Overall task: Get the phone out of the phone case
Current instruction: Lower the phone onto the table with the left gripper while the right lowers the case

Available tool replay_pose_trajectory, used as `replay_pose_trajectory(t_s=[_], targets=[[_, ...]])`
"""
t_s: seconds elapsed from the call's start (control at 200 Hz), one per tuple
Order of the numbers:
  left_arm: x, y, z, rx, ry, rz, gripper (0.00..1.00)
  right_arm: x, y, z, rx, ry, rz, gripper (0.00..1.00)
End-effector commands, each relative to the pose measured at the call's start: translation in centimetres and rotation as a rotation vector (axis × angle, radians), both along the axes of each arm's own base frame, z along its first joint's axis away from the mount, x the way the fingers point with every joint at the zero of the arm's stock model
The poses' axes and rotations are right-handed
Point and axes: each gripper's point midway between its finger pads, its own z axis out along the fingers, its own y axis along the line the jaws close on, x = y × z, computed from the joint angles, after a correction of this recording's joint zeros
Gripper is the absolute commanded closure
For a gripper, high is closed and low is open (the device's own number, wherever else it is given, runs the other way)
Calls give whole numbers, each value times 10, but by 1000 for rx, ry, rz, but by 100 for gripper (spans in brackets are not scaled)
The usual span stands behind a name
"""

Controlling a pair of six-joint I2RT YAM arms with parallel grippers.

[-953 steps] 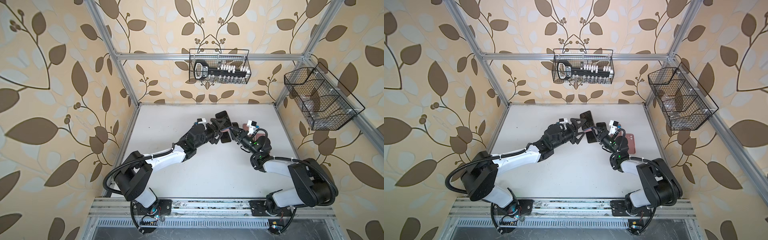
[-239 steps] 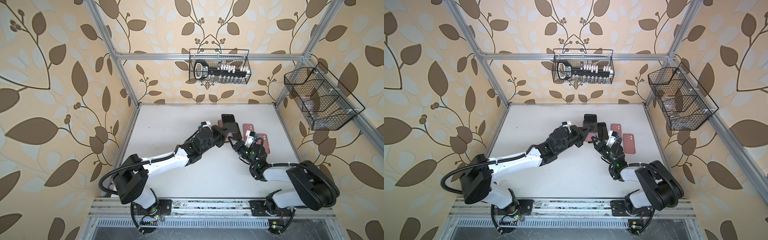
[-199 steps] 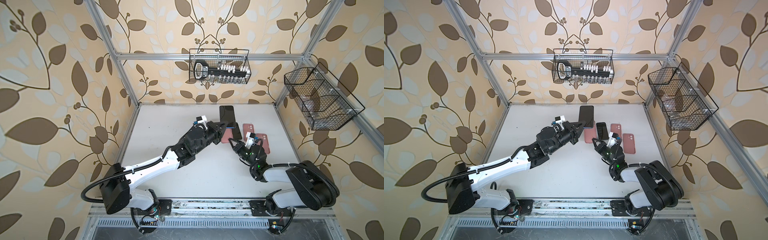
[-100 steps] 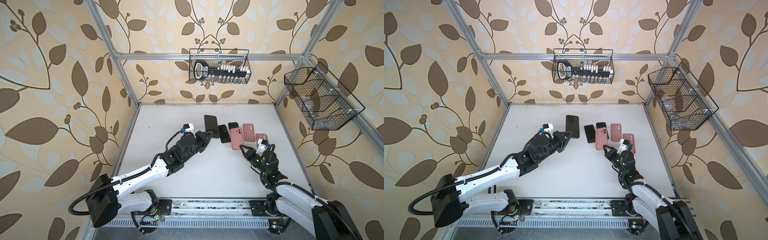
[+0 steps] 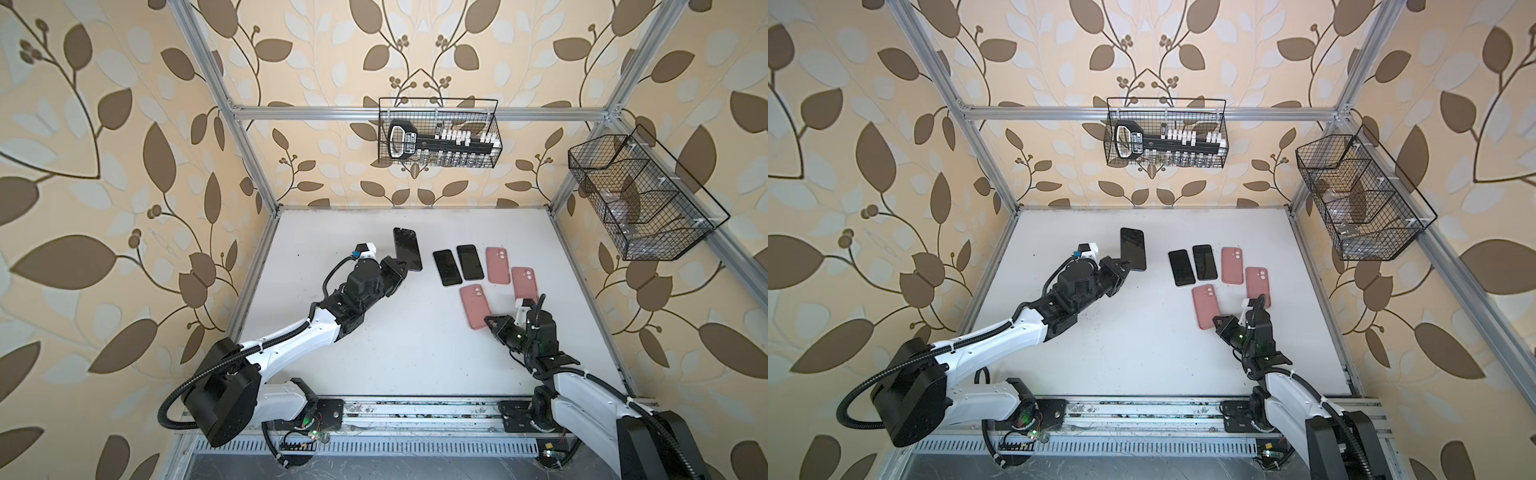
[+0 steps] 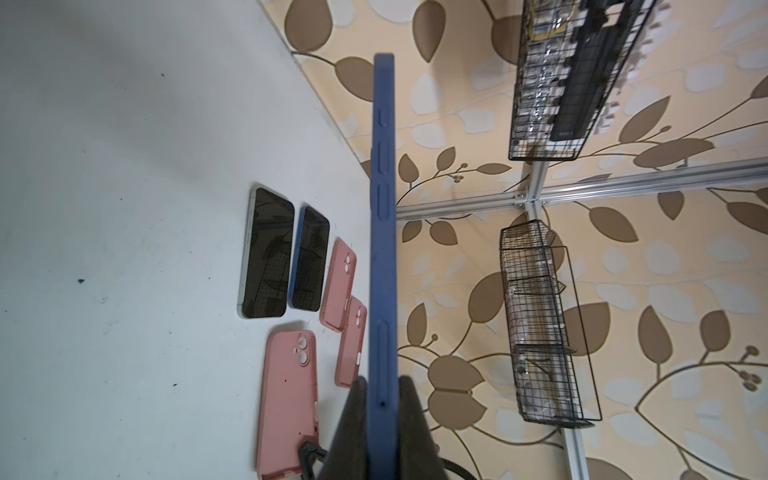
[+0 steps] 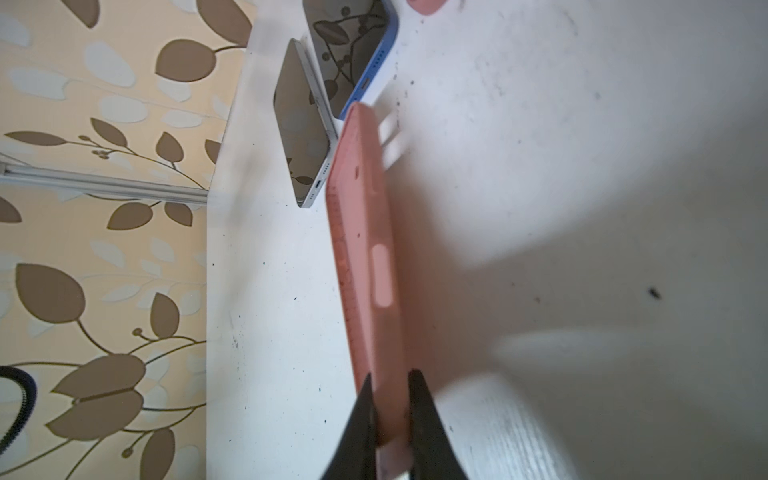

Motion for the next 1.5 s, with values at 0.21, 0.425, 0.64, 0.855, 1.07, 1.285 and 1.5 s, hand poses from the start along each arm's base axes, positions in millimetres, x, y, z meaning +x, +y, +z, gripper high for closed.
replay_pose_trajectory(t_s=[0.21, 0.425, 0.64, 0.855, 1.07, 1.285, 1.5], targets=[[24, -11, 0, -65, -105, -26, 100, -6, -13, -6, -77, 38, -31, 24], [39, -25, -38, -52, -80, -50, 100, 11, -26, 38, -182, -60, -39, 19], [53, -41, -69, -76, -64, -78, 100, 30, -29, 66, -219, -113, -7, 17], [58, -42, -105, -45, -8, -64, 100, 38, -33, 70, -210, -137, -5, 17], [61, -44, -134, -20, 35, -61, 100, 44, -36, 76, -225, -155, 10, 16], [59, -40, -150, 12, 56, -41, 79, 49, -41, 79, -235, -162, 11, 15], [53, -34, -162, 74, 81, -37, 54, 54, -42, 77, -259, -163, 26, 14]])
